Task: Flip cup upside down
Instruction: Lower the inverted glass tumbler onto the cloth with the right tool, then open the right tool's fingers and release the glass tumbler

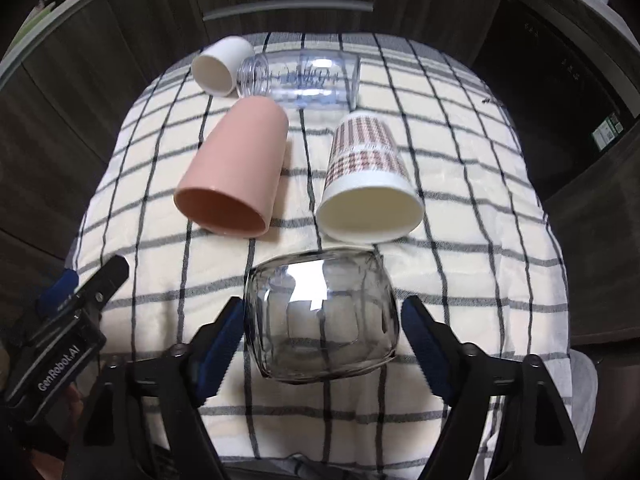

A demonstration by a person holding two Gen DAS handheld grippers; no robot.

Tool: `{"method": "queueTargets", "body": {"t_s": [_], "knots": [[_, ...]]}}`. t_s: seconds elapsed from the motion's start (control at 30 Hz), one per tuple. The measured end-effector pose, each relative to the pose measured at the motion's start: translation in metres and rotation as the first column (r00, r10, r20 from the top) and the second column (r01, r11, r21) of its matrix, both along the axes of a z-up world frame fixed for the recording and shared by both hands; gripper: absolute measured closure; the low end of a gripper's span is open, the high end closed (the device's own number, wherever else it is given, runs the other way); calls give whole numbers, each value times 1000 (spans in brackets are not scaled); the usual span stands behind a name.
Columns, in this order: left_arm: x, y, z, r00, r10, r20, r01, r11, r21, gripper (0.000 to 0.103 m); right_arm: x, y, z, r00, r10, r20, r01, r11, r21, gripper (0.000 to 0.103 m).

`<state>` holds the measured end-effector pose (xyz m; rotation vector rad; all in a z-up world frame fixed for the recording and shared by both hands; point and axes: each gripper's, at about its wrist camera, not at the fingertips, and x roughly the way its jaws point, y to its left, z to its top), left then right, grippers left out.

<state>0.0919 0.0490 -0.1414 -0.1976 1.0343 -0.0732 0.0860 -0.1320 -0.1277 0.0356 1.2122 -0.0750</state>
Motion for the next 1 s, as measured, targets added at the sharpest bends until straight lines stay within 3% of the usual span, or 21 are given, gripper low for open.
{"method": "queueTargets", "body": {"t_s": [0.2,0.47,0.73,1.0], "knots": [[-12,-2,16,999,0,45,-1,1000,12,10,-10,-5,14,999,-1,44,-1,999,33,21],[-42,-23,49,993,-33,116,27,998,52,10,-45,-16,44,986,11,166,-19,999,48,21],[-76,-42,69,986,-61,153,50,996,80,10,-84,-32,67,957,6,291,-18,999,37,21],[-106,-59,76,977,-81,199,57,990,125,10,-115,-43,69,929,-8,371,-2,1000,25,20]]}}
